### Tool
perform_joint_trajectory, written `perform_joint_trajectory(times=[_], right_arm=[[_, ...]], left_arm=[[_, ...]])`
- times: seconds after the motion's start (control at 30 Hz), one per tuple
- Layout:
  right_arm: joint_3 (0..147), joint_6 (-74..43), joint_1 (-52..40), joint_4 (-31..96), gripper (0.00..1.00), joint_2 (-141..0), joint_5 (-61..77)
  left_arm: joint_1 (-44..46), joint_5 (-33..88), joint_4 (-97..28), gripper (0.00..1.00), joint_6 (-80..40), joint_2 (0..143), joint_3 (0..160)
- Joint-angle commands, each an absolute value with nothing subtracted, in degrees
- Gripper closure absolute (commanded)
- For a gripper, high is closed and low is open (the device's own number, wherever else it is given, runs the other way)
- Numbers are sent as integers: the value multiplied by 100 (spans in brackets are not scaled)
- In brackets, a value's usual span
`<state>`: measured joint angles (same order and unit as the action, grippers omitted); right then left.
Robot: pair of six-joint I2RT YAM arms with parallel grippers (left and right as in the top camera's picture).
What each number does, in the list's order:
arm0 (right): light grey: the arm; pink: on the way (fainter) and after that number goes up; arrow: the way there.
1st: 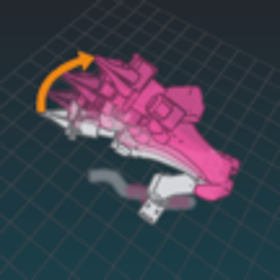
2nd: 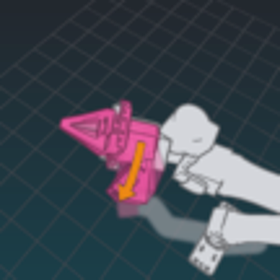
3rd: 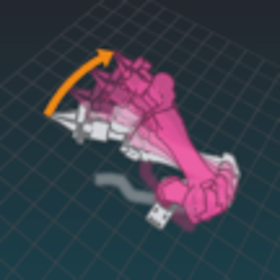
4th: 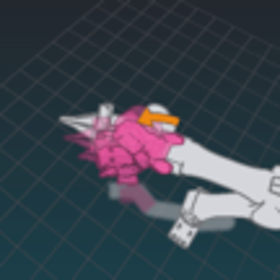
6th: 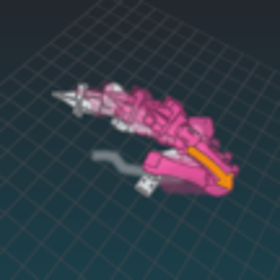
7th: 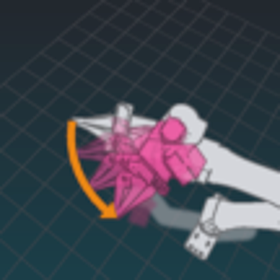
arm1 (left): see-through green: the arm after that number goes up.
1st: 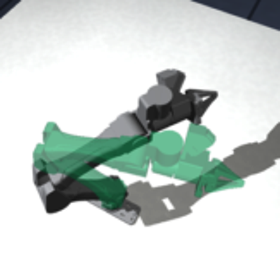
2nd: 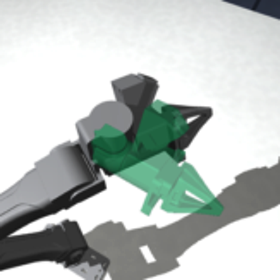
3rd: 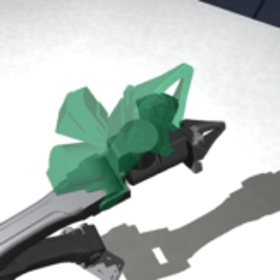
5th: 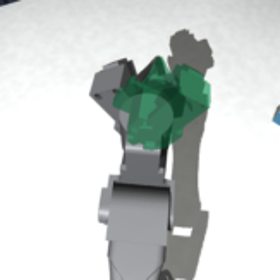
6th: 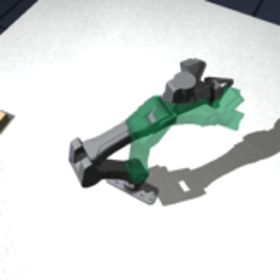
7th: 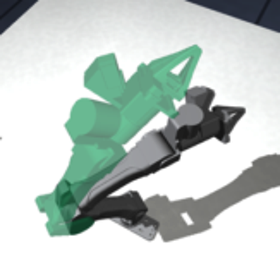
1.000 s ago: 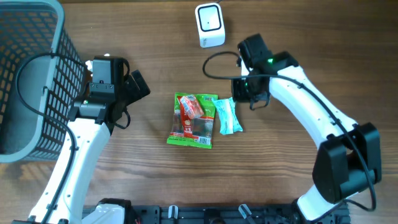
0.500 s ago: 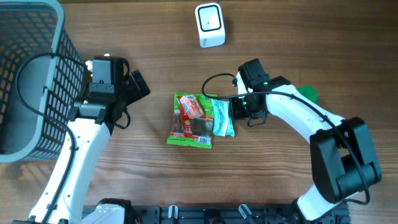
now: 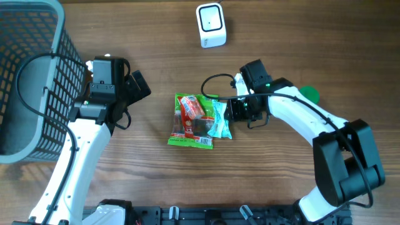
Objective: Scan the item barcode
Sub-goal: 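Grasp the light-blue packet and slide it right off the stack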
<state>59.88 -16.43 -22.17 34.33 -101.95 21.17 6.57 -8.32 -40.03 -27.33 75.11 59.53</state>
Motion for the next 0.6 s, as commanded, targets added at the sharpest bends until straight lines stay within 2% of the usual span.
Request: perform_joint_trajectory(times=[0.0,0.07,0.3,0.43,0.47,0.57], right_arm=[[5369,-1822,-2309,2845,67,-10092,2265],[5151,-1820,-2311,2526,96,-10092,2185],[5653,-1232,-1444,3538,96,-9644,1404],[5695,-1041,-1100,3640,96,-9426,939],[5695,-1035,-1098,3623,91,-9428,939],[5784,-727,-1090,3715,56,-9413,888]], left_arm=[[620,-886,-3986,0,-2724,7516,5996],[620,-886,-3986,0,-2724,7516,5996],[620,-886,-3986,0,-2724,7516,5996],[620,-886,-3986,0,-2724,7516,5996],[620,-886,-3986,0,-2724,7516,5996],[620,-886,-3986,0,-2724,7516,5996]])
